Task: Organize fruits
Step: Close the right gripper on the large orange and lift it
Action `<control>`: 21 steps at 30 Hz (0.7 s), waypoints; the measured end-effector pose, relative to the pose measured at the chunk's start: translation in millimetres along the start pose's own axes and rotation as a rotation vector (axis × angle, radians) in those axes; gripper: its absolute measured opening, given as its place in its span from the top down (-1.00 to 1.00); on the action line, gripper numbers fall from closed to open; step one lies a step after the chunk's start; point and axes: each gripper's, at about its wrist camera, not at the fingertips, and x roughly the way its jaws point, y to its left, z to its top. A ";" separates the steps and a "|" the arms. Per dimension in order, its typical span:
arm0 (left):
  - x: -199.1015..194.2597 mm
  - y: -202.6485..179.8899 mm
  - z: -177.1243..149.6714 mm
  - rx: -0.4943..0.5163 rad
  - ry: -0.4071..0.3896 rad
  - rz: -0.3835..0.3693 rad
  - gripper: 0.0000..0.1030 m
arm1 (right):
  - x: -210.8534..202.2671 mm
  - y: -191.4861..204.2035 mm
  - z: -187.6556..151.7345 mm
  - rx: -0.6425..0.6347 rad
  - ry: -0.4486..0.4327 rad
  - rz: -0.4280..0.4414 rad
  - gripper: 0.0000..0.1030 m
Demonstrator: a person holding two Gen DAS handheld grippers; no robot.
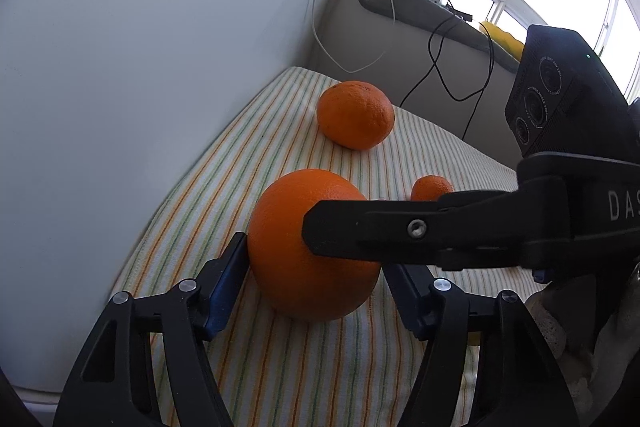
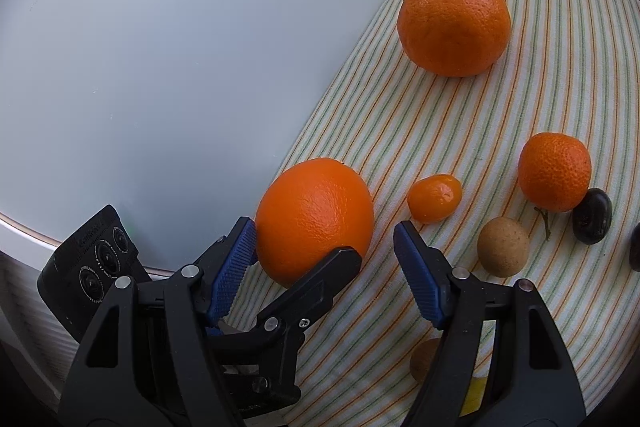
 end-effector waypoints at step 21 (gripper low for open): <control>-16.4 -26.5 3.5 0.034 -0.038 0.001 -0.27 | -5.6 -6.3 -19.2 -0.020 -0.028 0.020 -0.32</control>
